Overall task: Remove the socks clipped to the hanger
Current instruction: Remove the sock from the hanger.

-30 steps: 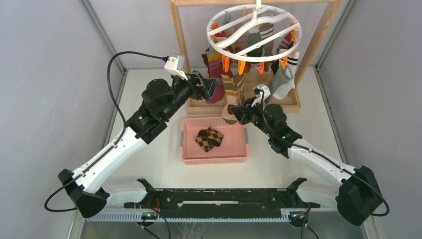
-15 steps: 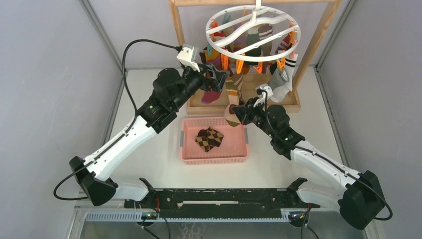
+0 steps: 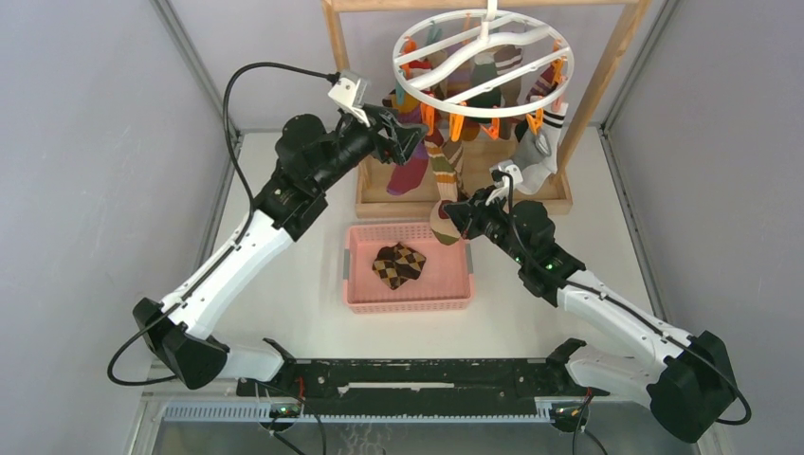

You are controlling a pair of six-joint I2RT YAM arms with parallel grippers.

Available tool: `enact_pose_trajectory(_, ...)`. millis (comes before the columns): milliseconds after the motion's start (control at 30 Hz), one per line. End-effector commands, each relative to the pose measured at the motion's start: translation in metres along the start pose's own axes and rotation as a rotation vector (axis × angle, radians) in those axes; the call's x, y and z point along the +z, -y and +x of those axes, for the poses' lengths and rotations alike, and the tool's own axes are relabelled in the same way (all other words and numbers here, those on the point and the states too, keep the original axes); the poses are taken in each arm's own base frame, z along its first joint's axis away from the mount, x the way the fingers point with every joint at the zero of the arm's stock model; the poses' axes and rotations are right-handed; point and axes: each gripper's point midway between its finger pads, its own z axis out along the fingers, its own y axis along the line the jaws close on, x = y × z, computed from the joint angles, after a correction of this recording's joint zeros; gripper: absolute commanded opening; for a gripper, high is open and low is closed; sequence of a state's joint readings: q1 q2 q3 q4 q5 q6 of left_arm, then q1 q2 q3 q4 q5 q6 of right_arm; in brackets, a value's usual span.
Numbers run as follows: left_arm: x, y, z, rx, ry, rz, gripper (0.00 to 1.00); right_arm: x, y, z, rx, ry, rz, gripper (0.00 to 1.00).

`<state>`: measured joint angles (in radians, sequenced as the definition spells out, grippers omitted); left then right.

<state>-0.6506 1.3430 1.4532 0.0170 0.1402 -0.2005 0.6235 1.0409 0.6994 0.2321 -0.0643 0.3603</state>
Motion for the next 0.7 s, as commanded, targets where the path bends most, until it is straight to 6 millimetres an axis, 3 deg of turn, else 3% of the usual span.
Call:
enact_pose_trajectory(0,0.001,0.013,-0.019,0.034,0.067,0.111,0.76,-0.003,-0.010,-0.020,-0.017,0.060,-0.027,0.11)
enact_pose_trajectory(233,0.006,0.020,-0.017,0.029,0.060,0.166,0.63,-0.003,-0.009,-0.020,-0.018,0.059,-0.027,0.11)
enact_pose_trajectory(333,0.009,0.020,-0.014,0.033,0.049,0.170,0.52,-0.003,-0.009,-0.019,-0.019,0.058,-0.026,0.11)
enact_pose_trajectory(467,0.010,0.016,-0.013,0.038,0.044,0.166,0.47,-0.002,-0.009,-0.019,-0.018,0.057,-0.026,0.12)
enact_pose_trajectory(667,0.014,0.007,-0.012,0.035,0.041,0.160,0.49,-0.002,-0.009,-0.018,-0.018,0.053,-0.029,0.12)
